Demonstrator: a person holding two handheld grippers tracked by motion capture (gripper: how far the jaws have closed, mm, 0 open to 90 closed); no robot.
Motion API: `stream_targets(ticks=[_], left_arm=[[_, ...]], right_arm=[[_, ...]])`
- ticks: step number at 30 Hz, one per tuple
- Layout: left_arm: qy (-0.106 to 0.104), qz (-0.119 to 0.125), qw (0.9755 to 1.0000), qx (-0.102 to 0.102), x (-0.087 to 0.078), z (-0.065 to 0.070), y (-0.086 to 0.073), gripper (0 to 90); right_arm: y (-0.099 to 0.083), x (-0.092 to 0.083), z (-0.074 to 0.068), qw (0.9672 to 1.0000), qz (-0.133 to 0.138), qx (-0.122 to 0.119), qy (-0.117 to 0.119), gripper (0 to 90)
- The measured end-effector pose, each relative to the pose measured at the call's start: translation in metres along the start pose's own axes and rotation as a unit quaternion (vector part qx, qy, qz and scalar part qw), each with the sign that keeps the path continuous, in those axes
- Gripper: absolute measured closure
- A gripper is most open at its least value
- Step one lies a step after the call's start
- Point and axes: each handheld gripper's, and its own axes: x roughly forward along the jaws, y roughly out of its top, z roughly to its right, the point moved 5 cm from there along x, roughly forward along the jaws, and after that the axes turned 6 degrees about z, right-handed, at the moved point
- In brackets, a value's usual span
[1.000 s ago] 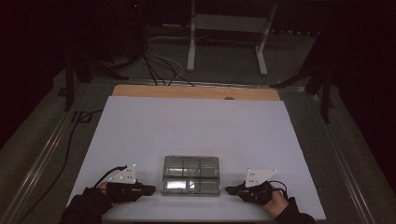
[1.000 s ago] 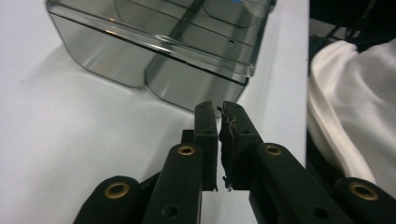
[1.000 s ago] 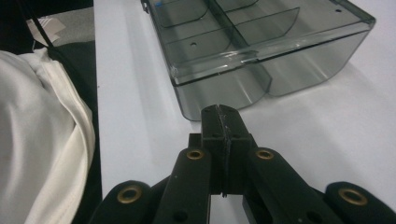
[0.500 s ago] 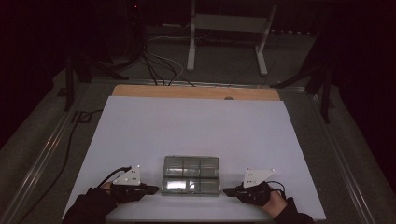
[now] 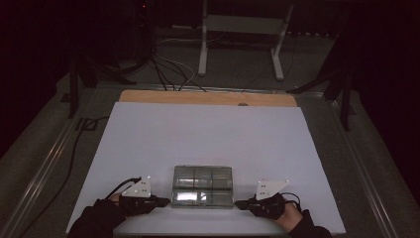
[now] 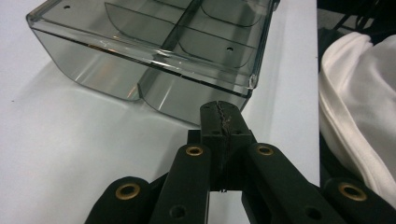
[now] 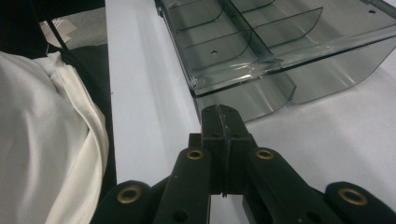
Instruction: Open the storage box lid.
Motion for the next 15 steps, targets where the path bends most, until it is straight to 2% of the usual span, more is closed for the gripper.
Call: stream_targets(ticks=[15], left_arm=[[0.002,0.0,1.0,-0.003,0.0013,-0.0011,-0.0003,90.0]], right_arm=[[0.003,0.0007,-0.0013,1.0,0.003,0.004,0.003,90.0]])
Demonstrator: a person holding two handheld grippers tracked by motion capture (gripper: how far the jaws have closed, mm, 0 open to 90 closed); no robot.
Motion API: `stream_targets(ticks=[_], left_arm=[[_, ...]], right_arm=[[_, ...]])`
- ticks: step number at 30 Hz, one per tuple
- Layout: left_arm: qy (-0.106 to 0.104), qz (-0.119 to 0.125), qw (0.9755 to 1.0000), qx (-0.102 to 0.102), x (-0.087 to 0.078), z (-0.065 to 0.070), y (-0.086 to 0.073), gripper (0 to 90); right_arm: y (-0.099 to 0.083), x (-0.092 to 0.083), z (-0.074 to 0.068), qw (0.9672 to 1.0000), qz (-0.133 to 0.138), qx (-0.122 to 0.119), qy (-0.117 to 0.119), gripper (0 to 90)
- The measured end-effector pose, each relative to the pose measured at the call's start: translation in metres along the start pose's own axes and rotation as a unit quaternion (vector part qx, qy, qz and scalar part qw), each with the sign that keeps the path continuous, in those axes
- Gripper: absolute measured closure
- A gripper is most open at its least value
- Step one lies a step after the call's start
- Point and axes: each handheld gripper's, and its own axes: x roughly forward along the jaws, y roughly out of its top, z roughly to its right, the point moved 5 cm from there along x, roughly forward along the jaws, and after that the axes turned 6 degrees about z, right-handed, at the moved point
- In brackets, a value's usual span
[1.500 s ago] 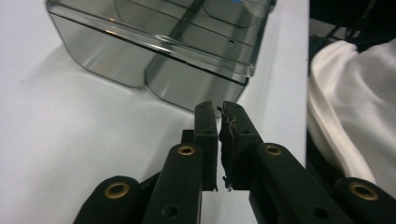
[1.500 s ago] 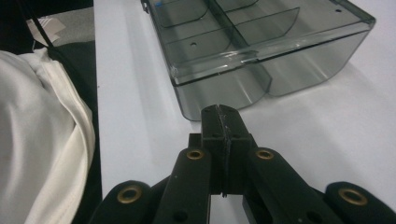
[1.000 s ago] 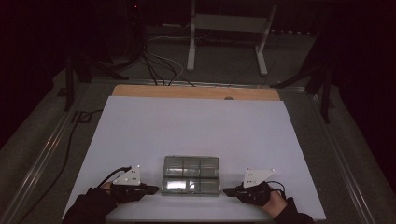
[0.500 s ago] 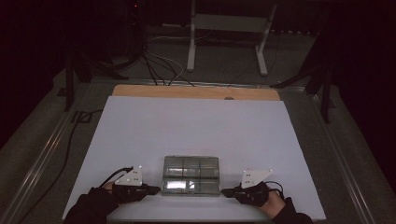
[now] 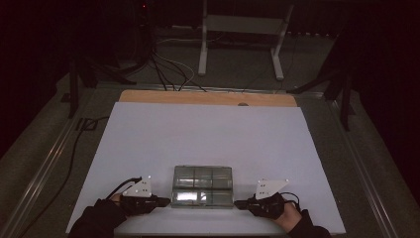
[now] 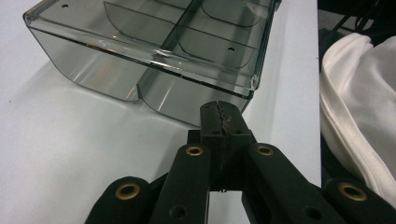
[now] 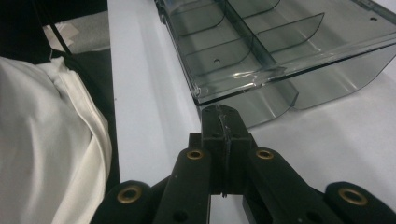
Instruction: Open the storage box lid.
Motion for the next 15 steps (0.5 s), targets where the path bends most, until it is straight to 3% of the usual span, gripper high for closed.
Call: stream_targets(ticks=[8,9,15], left_arm=[[-0.004,0.006,1.0,-0.002,-0.0012,0.0006,0.0007,90.0],[-0.004,0.006,1.0,-0.003,-0.0016,0.0007,0.0009,90.0],[-0.006,0.012,0.9999,-0.002,-0.0032,0.0013,0.0019,90.0]], right_arm=[[0.0009,-0.0016,-0.0003,1.0,0.007,0.004,0.004,90.0],[0.0031,-0.0026,-0.0014,0.9998,0.017,0.008,0.011,90.0],[0.004,-0.0021,-0.0027,0.9998,0.015,0.004,0.009,90.0]])
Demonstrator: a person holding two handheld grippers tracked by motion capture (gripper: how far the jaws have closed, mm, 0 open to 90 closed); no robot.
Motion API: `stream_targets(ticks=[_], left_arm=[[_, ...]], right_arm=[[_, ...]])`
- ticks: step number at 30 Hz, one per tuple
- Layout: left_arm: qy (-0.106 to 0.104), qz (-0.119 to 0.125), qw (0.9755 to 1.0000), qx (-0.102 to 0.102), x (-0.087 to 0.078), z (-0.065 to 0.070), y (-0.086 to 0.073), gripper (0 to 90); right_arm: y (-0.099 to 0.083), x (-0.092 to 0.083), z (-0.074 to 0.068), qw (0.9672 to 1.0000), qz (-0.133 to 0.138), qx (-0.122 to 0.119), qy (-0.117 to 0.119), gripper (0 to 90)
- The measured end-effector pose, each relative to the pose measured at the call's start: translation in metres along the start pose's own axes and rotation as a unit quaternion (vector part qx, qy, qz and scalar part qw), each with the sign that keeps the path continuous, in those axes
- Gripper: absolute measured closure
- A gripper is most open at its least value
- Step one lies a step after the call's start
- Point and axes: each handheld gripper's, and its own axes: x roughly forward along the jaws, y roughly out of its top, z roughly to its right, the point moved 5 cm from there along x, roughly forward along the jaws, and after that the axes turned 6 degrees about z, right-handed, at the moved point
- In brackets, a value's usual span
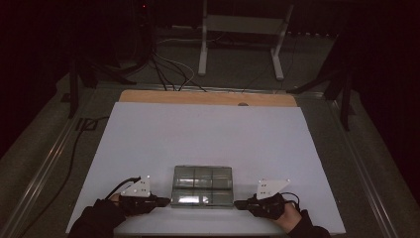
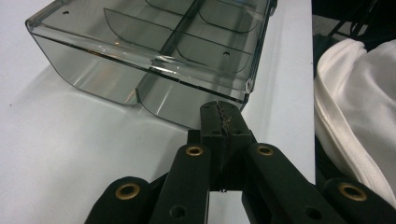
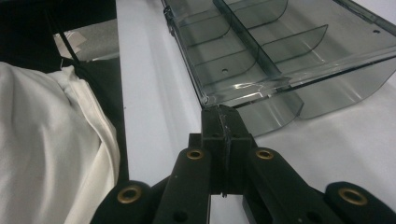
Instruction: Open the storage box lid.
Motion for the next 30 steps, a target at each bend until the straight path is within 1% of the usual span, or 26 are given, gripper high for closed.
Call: stream_targets(ticks=[5,7,8,9,15,30], left_arm=[[-0.003,0.006,1.0,-0.002,-0.002,0.0,0.001,90.0],[-0.01,0.015,0.9998,-0.004,-0.002,0.001,0.003,90.0],[-0.009,0.013,0.9999,0.001,-0.002,0.002,0.004,90.0],[-0.007,0.013,0.9999,0.002,-0.002,0.002,0.004,90.0],[-0.009,0.019,0.9998,0.0,-0.002,0.002,0.006,90.0],[-0.008,0.039,0.9992,0.0,-0.005,0.003,0.011,90.0]], right_arm=[[0.0,0.0,0.0,1.0,-0.001,0.0,0.0,90.0],[0.0,0.0,0.0,1.0,0.0,0.0,0.0,90.0],[0.0,0.0,0.0,1.0,-0.001,0.0,0.0,90.0],[0.001,0.0,0.0,1.0,0.0,0.001,0.001,90.0],[0.002,0.0,-0.001,1.0,0.004,0.0,0.002,90.0],[0.009,-0.002,-0.002,0.9998,0.018,0.008,0.005,90.0]])
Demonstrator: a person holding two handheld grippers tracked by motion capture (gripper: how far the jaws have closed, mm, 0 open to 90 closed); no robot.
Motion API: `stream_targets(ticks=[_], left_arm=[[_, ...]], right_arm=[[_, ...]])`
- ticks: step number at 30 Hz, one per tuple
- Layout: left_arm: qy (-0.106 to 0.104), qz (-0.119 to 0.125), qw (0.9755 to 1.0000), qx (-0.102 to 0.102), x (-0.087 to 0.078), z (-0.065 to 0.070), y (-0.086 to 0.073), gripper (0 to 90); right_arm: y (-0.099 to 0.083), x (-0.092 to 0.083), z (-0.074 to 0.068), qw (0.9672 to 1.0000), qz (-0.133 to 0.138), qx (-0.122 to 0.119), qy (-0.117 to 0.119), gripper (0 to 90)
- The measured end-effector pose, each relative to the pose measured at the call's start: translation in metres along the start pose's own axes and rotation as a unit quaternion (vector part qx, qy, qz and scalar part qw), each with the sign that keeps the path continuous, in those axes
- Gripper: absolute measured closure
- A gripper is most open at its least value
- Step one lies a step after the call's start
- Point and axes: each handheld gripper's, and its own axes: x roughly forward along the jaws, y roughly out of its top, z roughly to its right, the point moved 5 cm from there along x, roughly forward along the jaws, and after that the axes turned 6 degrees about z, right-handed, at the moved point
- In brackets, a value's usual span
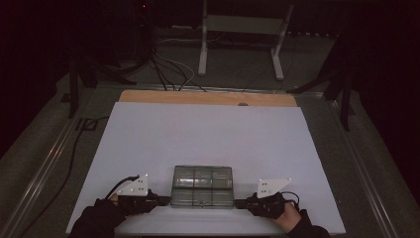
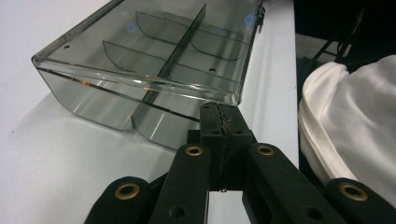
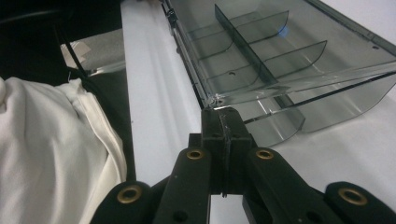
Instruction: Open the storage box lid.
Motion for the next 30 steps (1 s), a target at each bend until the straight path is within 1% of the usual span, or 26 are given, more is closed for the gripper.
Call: stream_targets(ticks=[2,4,6,9,10,11,12,14,15,16,17,18,19,20,21,22,23,25,26,27,28,29,30], left_arm=[[0.003,0.006,1.0,-0.004,0.0,0.0,0.001,88.3],[0.006,0.012,0.9999,-0.001,-0.001,-0.001,0.002,87.4],[0.008,0.011,0.9999,0.001,-0.001,-0.001,0.002,87.4],[0.01,0.017,0.9998,0.002,-0.001,-0.001,0.004,87.3],[0.01,0.017,0.9998,0.002,-0.001,-0.001,0.004,84.6],[0.014,0.023,0.9996,-0.003,-0.002,-0.002,0.005,84.6],[0.017,0.023,0.9996,-0.008,-0.002,-0.002,0.005,75.7],[0.023,0.021,0.9995,-0.008,-0.002,-0.002,0.005,64.1],[0.024,0.024,0.9993,-0.013,-0.002,-0.003,0.005,64.1],[0.024,0.024,0.9993,-0.013,-0.002,-0.003,0.005,60.1],[0.023,0.027,0.9992,-0.018,-0.004,-0.003,0.005,54.9],[0.023,0.029,0.9991,-0.022,-0.004,-0.003,0.005,54.9],[0.025,0.031,0.9989,-0.024,-0.004,-0.004,0.005,50.9],[0.028,0.032,0.9988,-0.026,-0.004,-0.004,0.006,42.6],[0.028,0.034,0.9986,-0.03,-0.003,-0.005,0.006,42.6],[0.03,0.036,0.9983,-0.035,-0.003,-0.005,0.007,33.7],[0.031,0.035,0.9983,-0.036,-0.002,-0.005,0.007,33.7],[0.036,0.035,0.998,-0.038,-0.001,-0.005,0.009,25.4],[0.038,0.037,0.9979,-0.037,-0.001,-0.005,0.009,18.4],[0.032,0.04,0.998,-0.036,-0.002,-0.005,0.01,16.2],[0.035,0.044,0.9978,-0.034,-0.002,-0.006,0.011,16.2],[0.04,0.049,0.9973,-0.037,-0.003,-0.008,0.012,16.1],[0.043,0.058,0.9968,-0.035,-0.004,-0.009,0.013,15.9]], right_arm=[[0.001,0.0,0.0,1.0,0.002,0.0,0.0,90.0],[0.003,-0.001,0.0,1.0,0.006,-0.001,-0.001,90.0],[0.004,-0.001,0.0,1.0,0.006,-0.001,-0.002,90.0],[0.006,-0.002,0.0,1.0,0.008,-0.002,-0.005,90.0],[0.006,-0.002,0.0,1.0,0.008,-0.002,-0.005,90.0],[0.007,-0.002,0.0,0.9999,0.01,-0.001,-0.005,90.0],[0.008,-0.003,0.0,0.9999,0.014,-0.001,-0.005,90.0],[0.01,-0.004,0.0,0.9998,0.018,0.001,-0.006,90.0],[0.01,-0.004,0.0,0.9998,0.018,0.001,-0.006,90.0],[0.01,-0.004,0.0,0.9998,0.018,0.001,-0.006,90.0],[0.012,-0.004,0.0,0.9998,0.019,0.003,-0.007,90.0],[0.012,-0.004,0.0,0.9998,0.019,0.003,-0.007,90.0],[0.012,-0.004,0.0,0.9998,0.02,0.002,-0.007,90.0],[0.013,-0.005,0.0,0.9997,0.023,0.003,-0.007,90.0],[0.013,-0.005,0.0,0.9997,0.023,0.003,-0.007,90.0],[0.015,-0.005,0.0,0.9996,0.025,0.005,-0.008,90.0],[0.015,-0.005,0.0,0.9996,0.025,0.005,-0.008,90.0],[0.016,-0.006,0.001,0.9996,0.026,0.006,-0.01,90.0],[0.017,-0.006,0.001,0.9995,0.029,0.005,-0.012,90.0],[0.018,-0.006,0.002,0.9995,0.029,0.005,-0.012,90.0],[0.018,-0.006,0.002,0.9995,0.029,0.005,-0.012,90.0],[0.019,-0.007,0.002,0.9994,0.031,0.005,-0.014,90.0],[0.02,-0.007,0.003,0.9994,0.032,0.005,-0.015,90.0]])
